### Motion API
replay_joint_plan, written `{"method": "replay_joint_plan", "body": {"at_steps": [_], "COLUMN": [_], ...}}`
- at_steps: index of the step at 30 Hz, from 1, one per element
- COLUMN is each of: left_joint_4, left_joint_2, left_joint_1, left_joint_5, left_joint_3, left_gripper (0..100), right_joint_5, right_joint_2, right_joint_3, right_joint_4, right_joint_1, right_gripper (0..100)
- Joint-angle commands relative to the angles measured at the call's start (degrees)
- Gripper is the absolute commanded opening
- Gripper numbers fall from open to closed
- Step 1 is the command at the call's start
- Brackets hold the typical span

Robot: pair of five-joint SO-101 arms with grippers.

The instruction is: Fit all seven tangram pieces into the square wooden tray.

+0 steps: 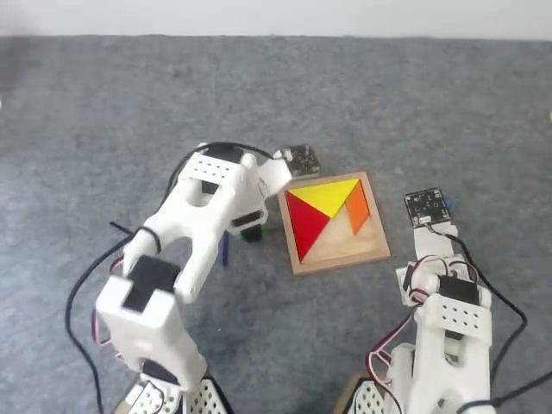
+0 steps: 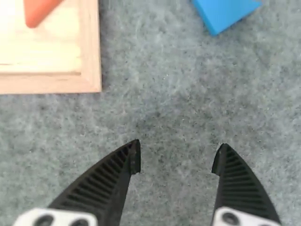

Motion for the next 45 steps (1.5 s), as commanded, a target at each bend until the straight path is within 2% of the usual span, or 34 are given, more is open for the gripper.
{"method": "replay_joint_plan", "body": {"at_steps": [1, 6, 9, 11, 14, 17, 21, 27, 36, 45], "left_joint_4": [3.2, 3.4, 0.3, -1.2, -3.7, -3.9, -3.6, -2.4, -0.4, -2.4], "left_joint_2": [-9.0, -11.7, -10.5, -8.5, -3.8, 2.1, 7.6, 6.0, 5.5, 8.9], "left_joint_1": [2.7, 8.9, 12.8, 15.9, 20.2, 22.2, 22.2, 17.3, 17.8, 22.2], "left_joint_5": [1.3, 1.9, 5.9, 10.5, 23.2, 28.1, 28.9, 28.7, 31.8, 41.4], "left_joint_3": [-2.1, -2.4, -3.3, -4.4, -7.6, -12.2, -16.3, -16.5, -15.6, -14.1], "left_gripper": [10, 10, 10, 10, 10, 10, 10, 10, 10, 10], "right_joint_5": [-0.6, -0.6, -0.6, -0.6, -0.6, -0.6, -0.6, -0.6, -0.6, -0.6], "right_joint_2": [-0.7, -0.7, -0.7, -0.7, -0.7, -0.7, -0.7, -0.7, -0.7, -0.7], "right_joint_3": [-0.4, -0.4, -0.4, -0.4, -0.4, -0.4, -0.4, -0.4, -0.4, -0.4], "right_joint_4": [-0.8, -0.9, -0.8, -0.8, -0.8, -0.7, -0.7, -0.9, -0.9, -0.9], "right_joint_1": [-0.6, -0.6, -0.6, -0.6, -0.6, -0.6, -0.6, -0.6, -0.6, -0.6], "right_gripper": [27.0, 27.0, 27.0, 27.0, 27.0, 27.0, 27.0, 27.0, 27.0, 27.0]}}
